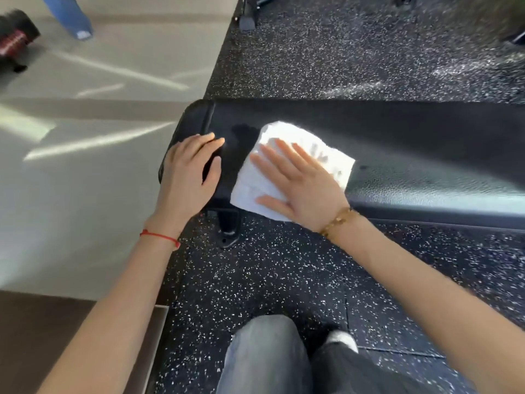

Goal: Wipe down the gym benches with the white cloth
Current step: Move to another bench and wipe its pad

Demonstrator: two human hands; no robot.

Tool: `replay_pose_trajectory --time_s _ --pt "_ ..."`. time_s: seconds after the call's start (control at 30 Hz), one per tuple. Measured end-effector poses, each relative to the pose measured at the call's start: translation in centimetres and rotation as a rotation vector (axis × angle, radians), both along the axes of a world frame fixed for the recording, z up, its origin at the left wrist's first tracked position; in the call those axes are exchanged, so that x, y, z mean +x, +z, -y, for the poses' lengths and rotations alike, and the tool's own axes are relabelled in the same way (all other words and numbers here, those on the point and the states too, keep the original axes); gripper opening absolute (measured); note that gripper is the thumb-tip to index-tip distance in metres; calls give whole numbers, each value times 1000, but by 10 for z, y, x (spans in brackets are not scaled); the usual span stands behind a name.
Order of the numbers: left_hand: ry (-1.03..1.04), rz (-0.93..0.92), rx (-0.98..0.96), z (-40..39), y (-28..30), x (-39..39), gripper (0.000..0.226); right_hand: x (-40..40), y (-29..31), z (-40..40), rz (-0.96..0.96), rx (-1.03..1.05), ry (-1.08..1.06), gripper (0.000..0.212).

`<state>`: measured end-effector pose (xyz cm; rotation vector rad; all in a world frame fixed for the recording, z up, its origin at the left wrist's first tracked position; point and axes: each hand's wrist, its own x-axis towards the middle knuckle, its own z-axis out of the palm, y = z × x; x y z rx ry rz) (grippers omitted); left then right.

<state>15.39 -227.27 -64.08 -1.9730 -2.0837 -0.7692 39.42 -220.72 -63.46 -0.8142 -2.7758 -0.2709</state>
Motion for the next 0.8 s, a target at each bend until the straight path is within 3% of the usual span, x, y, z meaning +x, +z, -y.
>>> replay_pose_trajectory --time_s 0.13,0.23,0.4,0.5,0.67,0.8 --pt "22 0 62 -2 -3 0 35 48 -24 18 -64 264 -62 67" --pt "44 1 99 -3 -4 1 35 72 -27 15 -91 350 -98 69" --pt "48 -13 105 -5 -6 1 36 4 -33 15 -28 455 -97 75" --pt "41 -24 99 -5 -8 -1 37 1 -36 14 -27 491 -71 76" --pt "52 -13 102 -4 -8 0 36 70 -36 14 -89 467 -66 73" --pt "48 -29 101 -4 -9 0 37 29 -35 14 -89 465 -125 76"
